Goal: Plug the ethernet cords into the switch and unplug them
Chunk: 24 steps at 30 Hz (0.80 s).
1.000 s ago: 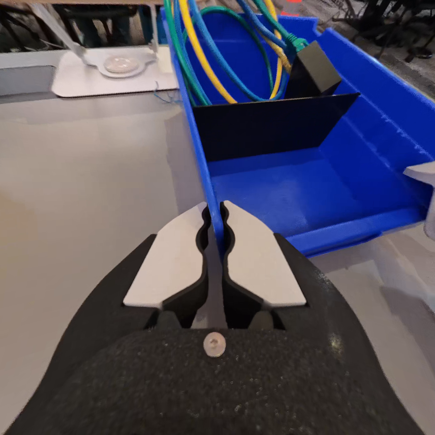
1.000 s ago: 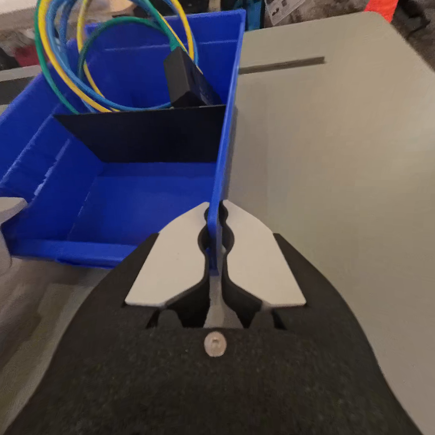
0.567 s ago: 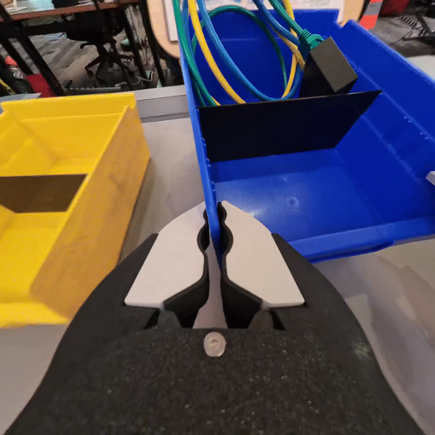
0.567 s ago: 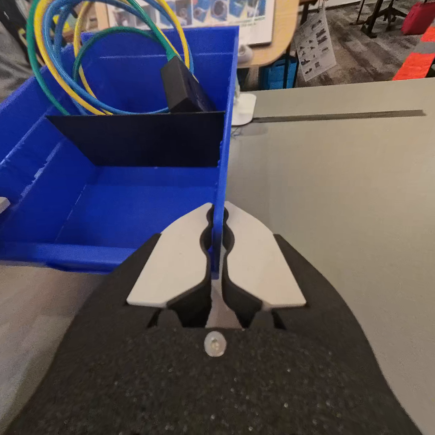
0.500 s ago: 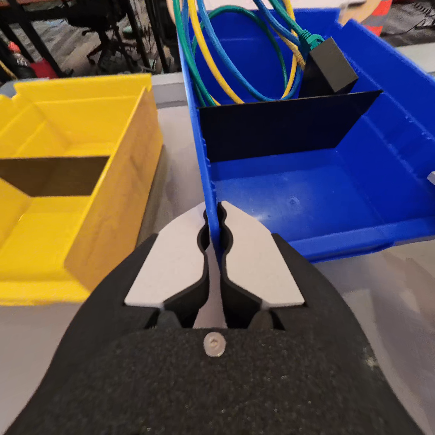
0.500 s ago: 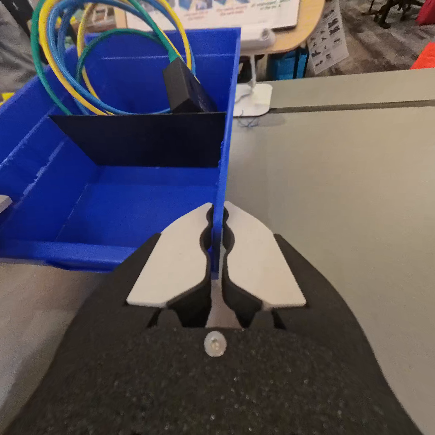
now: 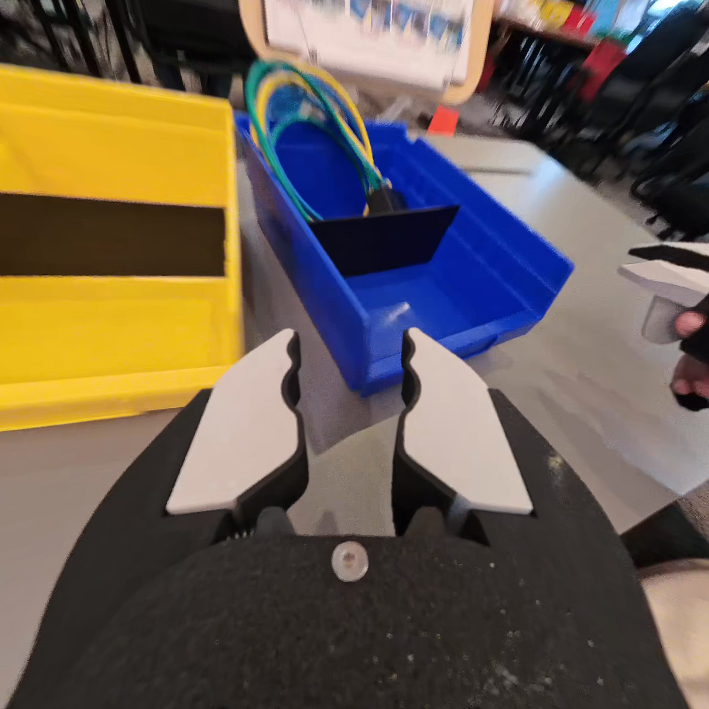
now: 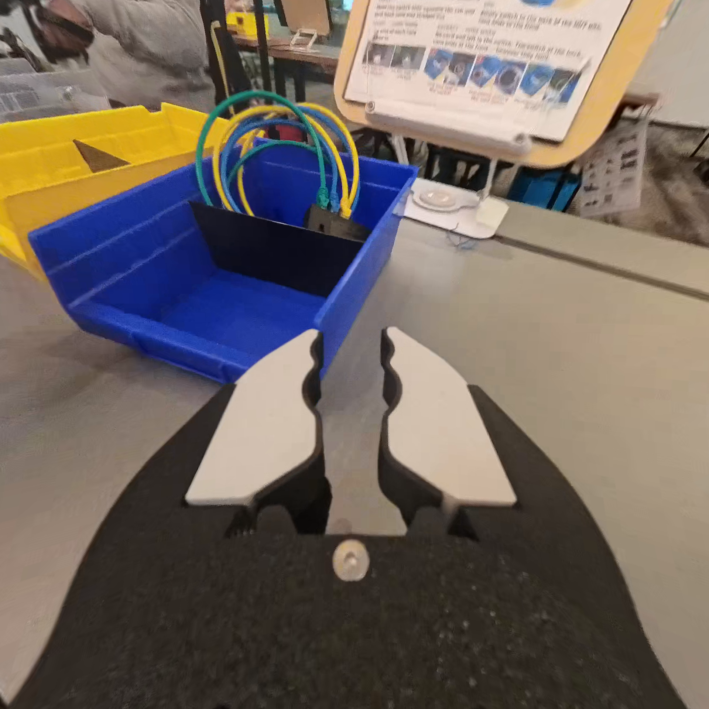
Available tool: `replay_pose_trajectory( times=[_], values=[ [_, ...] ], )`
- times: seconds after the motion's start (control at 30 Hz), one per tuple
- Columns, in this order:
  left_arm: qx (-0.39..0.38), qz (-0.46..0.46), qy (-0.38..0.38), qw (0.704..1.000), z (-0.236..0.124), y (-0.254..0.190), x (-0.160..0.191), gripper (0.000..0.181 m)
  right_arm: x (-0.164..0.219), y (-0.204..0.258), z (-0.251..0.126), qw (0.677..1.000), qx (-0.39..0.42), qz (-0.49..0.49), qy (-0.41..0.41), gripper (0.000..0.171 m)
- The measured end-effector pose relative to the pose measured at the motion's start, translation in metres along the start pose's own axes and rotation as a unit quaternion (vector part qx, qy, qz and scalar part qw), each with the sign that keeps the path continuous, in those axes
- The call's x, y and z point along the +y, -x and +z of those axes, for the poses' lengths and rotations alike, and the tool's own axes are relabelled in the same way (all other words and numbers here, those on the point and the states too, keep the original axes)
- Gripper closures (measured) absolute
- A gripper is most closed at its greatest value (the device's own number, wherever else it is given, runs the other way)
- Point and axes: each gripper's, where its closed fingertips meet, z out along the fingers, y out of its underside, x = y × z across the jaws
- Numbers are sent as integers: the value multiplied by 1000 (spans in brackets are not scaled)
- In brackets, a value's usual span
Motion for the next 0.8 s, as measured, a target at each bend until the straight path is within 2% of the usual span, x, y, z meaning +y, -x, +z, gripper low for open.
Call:
replay_pose_trajectory(
  times=[0.07,0.13,0.2,0.27,0.33,0.47,0.57,0.63,0.8],
  values=[
    [-24,21,-32,999,-34,37,-10,136,-4,-6,-23,999,-21,-36,8,149],
    [-88,37,-27,995,-60,100,-11,136,5,-1,-39,995,-73,-69,17,157],
    [-120,9,-15,993,-75,161,-9,135,23,8,-50,988,-123,-90,19,165],
    [-120,-29,-9,992,-76,207,-8,136,33,16,-60,985,-146,-93,-4,160],
    [-125,-33,19,991,-60,238,-4,134,30,40,-67,976,-202,-74,-22,156],
    [-129,-14,45,991,-10,263,-10,141,25,93,-57,958,-277,-78,-7,164],
    [-105,-69,35,991,21,272,-13,173,29,133,-41,944,-323,-66,12,170],
    [-96,-94,24,991,24,274,-15,175,29,155,-25,942,-329,-45,38,171],
    [-144,-53,58,986,4,266,-4,177,17,210,16,949,-308,-5,67,167]
  ],
)
